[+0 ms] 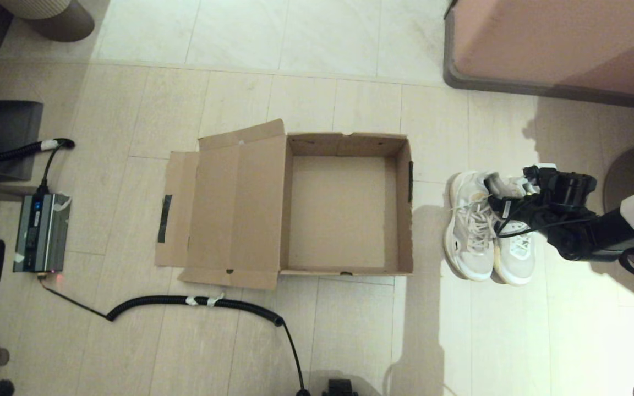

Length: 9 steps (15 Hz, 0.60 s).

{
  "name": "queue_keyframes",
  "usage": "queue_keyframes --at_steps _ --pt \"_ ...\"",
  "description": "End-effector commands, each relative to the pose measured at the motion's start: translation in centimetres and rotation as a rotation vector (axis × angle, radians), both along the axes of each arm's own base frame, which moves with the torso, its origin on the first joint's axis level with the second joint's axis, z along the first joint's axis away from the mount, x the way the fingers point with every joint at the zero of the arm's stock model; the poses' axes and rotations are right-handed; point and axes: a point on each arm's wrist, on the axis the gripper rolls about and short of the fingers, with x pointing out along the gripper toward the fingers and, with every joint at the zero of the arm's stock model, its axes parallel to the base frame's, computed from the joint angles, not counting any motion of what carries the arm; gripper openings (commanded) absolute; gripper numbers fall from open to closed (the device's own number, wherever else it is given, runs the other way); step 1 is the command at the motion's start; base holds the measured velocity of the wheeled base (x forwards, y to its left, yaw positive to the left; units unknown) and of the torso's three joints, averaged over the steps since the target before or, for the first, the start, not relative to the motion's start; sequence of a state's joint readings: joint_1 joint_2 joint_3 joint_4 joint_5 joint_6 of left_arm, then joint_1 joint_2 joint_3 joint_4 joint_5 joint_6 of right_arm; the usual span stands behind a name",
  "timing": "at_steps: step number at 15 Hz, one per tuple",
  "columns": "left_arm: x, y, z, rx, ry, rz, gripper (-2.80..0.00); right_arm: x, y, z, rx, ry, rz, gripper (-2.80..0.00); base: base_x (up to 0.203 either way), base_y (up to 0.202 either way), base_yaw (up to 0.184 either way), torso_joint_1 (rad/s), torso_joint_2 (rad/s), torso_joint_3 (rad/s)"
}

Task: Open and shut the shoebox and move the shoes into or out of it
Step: Put the shoes into the shoe box

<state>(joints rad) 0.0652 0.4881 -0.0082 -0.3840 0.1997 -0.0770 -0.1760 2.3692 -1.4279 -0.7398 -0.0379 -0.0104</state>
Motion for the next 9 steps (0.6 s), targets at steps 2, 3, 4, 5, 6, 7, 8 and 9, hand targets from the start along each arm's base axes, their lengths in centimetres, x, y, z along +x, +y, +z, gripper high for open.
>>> queue_keyframes --at_steps 2,3,4,5,6,7,8,9 --pt "-2.4 -0.5 -1.9 0.068 -0.004 -0.155 -2.8 0.7 -0.1 -1.3 0.005 0.013 -0.003 0.0 0.0 0.0 0.0 0.0 0.0 0.0" --pt "-2.4 -0.6 -2.6 0.104 0.066 -0.216 -2.8 0.7 -0.1 -1.4 0.004 0.014 0.0 -2.8 0.0 0.0 0.0 0.0 0.0 0.0" --pt "-2.4 -0.7 -2.8 0.146 0.094 -0.237 -2.8 0.6 -0.1 -1.5 0.006 0.017 0.0 -2.8 0.0 0.0 0.0 0.0 0.0 0.0" --pt "-2.4 -0.7 -2.9 0.188 0.113 -0.246 -2.8 0.6 0.0 -1.4 0.005 0.012 0.001 -2.8 0.0 0.0 0.0 0.0 0.0 0.0" --pt "-2.5 -0.7 -3.2 0.208 0.146 -0.254 -2.8 0.5 0.0 -1.1 0.005 0.006 0.001 -2.8 0.0 0.0 0.0 0.0 0.0 0.0" --pt "-2.5 -0.7 -3.4 0.244 0.17 -0.263 -2.8 0.4 0.0 -0.4 0.003 -0.009 0.001 -2.8 0.0 0.0 0.0 0.0 0.0 0.0" --pt "-2.5 -0.7 -3.4 0.301 0.177 -0.273 -2.8 0.2 0.0 0.5 0.002 -0.023 0.001 -2.8 0.0 0.0 0.0 0.0 0.0 0.0" --pt "-2.5 -0.7 -3.3 0.347 0.176 -0.277 -2.8 -0.1 0.1 1.4 0.003 -0.036 0.0 -2.8 0.0 0.0 0.0 0.0 0.0 0.0"
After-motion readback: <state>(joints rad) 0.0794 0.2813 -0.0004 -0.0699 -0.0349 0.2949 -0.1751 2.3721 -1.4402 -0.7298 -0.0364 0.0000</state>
